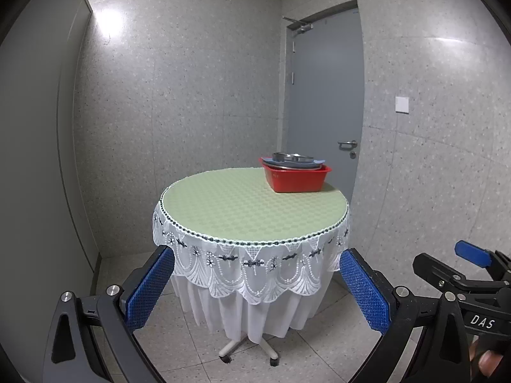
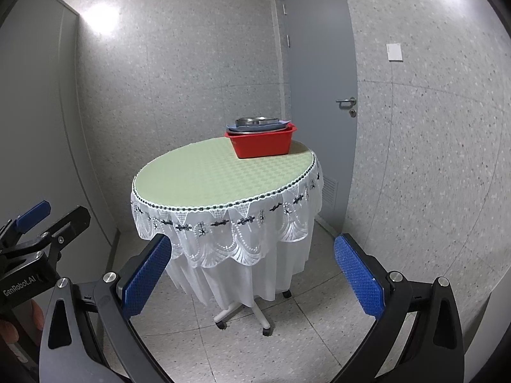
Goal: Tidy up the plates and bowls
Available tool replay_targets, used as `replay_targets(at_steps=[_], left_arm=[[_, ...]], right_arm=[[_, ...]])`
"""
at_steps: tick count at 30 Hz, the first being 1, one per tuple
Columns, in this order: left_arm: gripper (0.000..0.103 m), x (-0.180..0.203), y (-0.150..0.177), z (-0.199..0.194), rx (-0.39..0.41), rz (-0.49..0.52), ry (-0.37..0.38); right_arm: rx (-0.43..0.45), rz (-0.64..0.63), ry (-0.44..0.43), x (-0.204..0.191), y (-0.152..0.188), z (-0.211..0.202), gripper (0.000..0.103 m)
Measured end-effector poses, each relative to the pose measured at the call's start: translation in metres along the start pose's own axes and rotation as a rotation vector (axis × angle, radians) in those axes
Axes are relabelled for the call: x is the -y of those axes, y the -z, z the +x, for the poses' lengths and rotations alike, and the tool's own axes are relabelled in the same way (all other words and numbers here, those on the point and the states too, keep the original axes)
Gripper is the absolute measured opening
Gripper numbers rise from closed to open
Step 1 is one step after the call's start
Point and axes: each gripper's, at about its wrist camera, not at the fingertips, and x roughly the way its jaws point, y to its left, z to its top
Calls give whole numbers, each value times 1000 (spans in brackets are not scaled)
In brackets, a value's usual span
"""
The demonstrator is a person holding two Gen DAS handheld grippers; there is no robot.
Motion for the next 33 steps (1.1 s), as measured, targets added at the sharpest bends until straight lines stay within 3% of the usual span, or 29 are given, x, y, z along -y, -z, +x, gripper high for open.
replay_targets(at_steps=[33], left_arm=[[102,11,1,-5,-6,12,5]], right_arm=[[-11,6,-2,-13,-1,-9,103]])
